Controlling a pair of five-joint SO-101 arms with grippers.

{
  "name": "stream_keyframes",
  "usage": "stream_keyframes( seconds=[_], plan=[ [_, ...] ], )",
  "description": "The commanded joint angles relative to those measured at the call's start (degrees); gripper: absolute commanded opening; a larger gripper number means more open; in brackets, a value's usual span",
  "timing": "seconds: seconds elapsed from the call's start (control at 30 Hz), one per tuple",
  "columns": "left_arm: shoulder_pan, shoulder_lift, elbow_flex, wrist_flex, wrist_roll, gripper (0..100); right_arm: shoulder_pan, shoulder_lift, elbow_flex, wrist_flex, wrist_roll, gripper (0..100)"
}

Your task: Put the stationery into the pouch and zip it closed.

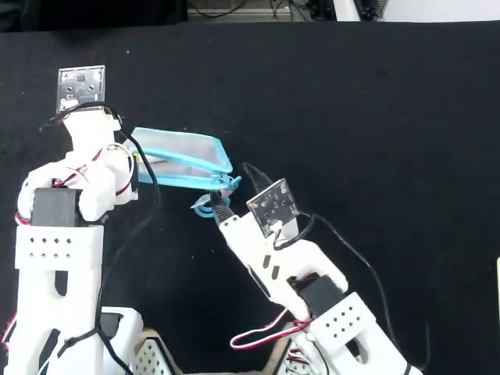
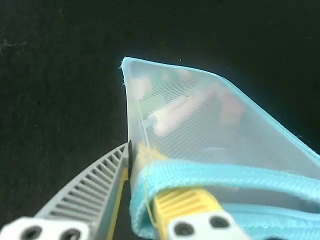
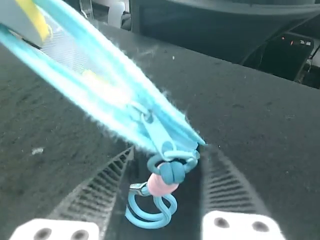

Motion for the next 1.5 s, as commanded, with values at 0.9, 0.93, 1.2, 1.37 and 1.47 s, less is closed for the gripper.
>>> stream_keyframes(
  seconds=[0.9, 0.93, 1.2, 1.37, 1.47],
  plan=[
    [-0.84, -0.88, -4.0, 0.26, -0.35, 3, -0.44, -18.42, -20.09, 29.27, 18.55, 1.1],
    [-0.75, -0.88, -4.0, 0.26, -0.35, 3, -0.44, -18.42, -20.09, 28.13, 18.55, 1.1],
    [-0.84, -0.88, -3.56, 0.26, -0.35, 3, -0.44, -18.42, -26.42, 31.56, 18.55, 1.1],
    [-0.31, -0.88, -4.44, 0.0, -0.26, 3, -0.44, -16.66, -31.6, 40.62, 18.29, 1.1],
    [-0.22, -0.44, -5.76, 0.26, -0.26, 3, -0.44, -12.18, -31.52, 42.46, 18.46, 1.1]
  ],
)
